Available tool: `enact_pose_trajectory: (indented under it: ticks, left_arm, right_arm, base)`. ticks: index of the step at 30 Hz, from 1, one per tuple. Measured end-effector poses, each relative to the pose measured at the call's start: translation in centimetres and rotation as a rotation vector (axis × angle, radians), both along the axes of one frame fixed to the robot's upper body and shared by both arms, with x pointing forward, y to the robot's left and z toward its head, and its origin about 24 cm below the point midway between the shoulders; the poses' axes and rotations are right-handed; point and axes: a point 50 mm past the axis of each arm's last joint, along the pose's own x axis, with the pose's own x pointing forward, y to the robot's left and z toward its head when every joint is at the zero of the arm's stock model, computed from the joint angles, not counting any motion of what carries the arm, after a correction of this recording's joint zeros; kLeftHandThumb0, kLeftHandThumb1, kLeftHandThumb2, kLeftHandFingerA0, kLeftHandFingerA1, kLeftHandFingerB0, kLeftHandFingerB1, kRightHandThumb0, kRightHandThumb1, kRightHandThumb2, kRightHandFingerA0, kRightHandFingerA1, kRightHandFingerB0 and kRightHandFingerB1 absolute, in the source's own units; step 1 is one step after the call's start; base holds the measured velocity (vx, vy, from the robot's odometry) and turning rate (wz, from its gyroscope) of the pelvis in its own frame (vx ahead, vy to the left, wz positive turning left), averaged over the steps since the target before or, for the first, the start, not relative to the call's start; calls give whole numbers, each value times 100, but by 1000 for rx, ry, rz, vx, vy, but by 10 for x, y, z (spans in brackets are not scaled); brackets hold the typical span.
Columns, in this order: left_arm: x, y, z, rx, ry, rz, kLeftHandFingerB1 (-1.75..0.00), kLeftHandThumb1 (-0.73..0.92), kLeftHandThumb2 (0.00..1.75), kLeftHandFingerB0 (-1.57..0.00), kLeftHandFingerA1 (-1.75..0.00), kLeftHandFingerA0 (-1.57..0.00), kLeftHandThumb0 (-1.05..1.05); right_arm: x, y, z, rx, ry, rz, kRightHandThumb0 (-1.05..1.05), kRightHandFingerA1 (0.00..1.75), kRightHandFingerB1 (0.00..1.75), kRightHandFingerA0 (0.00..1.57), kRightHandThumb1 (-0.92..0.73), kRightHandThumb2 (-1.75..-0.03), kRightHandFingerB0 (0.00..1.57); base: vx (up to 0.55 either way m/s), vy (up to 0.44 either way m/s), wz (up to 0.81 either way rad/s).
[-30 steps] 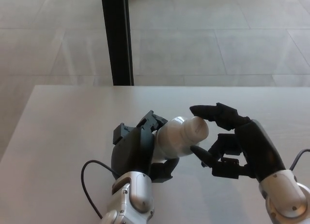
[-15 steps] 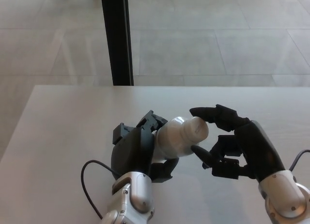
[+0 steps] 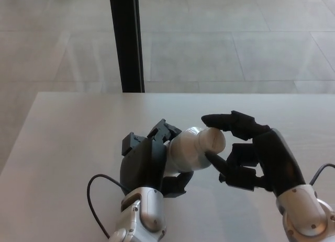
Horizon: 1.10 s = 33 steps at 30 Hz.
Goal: The robot uses its left hand to to lift the bottle kept on the middle of the desk and tilts it towards its right hand. It then uses its right hand to rotate its cap to open it and places the bottle and cap back on the desk
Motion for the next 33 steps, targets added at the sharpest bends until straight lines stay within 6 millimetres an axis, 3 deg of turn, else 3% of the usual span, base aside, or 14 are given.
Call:
enact_pose_trajectory:
  ticks: [6, 9, 10, 11, 12, 16, 17, 18, 19, 20, 23, 28, 30, 33]
  left_arm:
    - [0, 0, 0, -1, 0, 2, -143, 67, 106, -70, -175, -80, 8]
    - [0, 0, 0, 0, 0, 1, -150, 64, 103, -70, -175, -80, 7]
    - [0, 0, 0, 1, 0, 0, -144, 64, 102, -78, -174, -97, -1]
    - [1, 0, 0, 1, -1, 0, -144, 64, 102, -78, -174, -97, -1]
    - [1, 0, 0, 3, -1, 0, -133, 70, 90, -69, -175, -77, 3]
    - [1, 0, 0, 7, -2, -1, -138, 71, 90, -69, -175, -78, 5]
    - [1, 0, 0, 8, -2, -1, -118, 63, 105, -89, -140, -112, 10]
    - [1, 0, 0, 9, -2, -1, -144, 69, 96, -72, -175, -80, 5]
    - [1, 0, 0, 8, -3, -1, -119, 63, 109, -90, -138, -111, 14]
    - [1, 0, 0, 9, -3, -1, -125, 67, 95, -73, -173, -79, 8]
    - [1, -1, 1, 11, -3, -1, -135, 69, 93, -72, -173, -78, 8]
    - [1, -1, 1, 12, -2, -1, -130, 68, 90, -71, -173, -75, 7]
    - [2, -1, 1, 13, -1, 0, -143, 70, 93, -70, -175, -78, 7]
    - [2, -2, 1, 13, -1, 0, -136, 68, 93, -73, -174, -76, 6]
  right_arm:
    - [1, -1, -2, 13, -27, -7, -19, 143, 67, 102, -63, -77, 90]
    - [0, -2, -2, 10, -43, -9, -18, 143, 67, 104, -61, -77, 91]
    - [0, -2, -2, 9, -48, -9, -18, 143, 66, 102, -62, -74, 90]
    - [0, -3, -2, 8, -49, -9, -18, 143, 66, 102, -62, -74, 90]
    - [0, -3, -3, 6, -51, -9, -19, 144, 66, 102, -63, -74, 89]
    - [0, -4, -4, 2, -58, -6, -18, 145, 66, 103, -62, -76, 89]
    - [0, -5, -4, 0, -60, -5, -18, 145, 65, 103, -61, -76, 90]
    - [0, -5, -4, -1, -62, -4, -17, 145, 66, 101, -60, -79, 89]
    - [0, -5, -4, -3, -63, -4, -18, 147, 67, 99, -59, -81, 91]
    - [0, -5, -5, -6, -65, -3, -18, 147, 68, 99, -59, -81, 92]
    - [0, -6, -5, -14, -68, -3, -17, 149, 74, 96, -57, -87, 94]
    - [0, -6, -4, -23, -74, -3, -16, 149, 79, 94, -54, -92, 95]
    - [1, -6, -3, -26, -76, -2, -15, 150, 81, 94, -52, -97, 96]
    - [1, -6, -2, -30, -78, -2, -13, 148, 85, 95, -49, -103, 96]
  base:
    - [0, 0, 0]
    - [0, 0, 0]
    - [0, 0, 0]
    - [0, 0, 0]
    - [0, 0, 0]
    - [0, 0, 0]
    - [0, 0, 0]
    - [0, 0, 0]
    - [0, 0, 0]
    - [0, 0, 0]
    - [0, 0, 0]
    - [0, 0, 0]
    - [0, 0, 0]
    - [0, 0, 0]
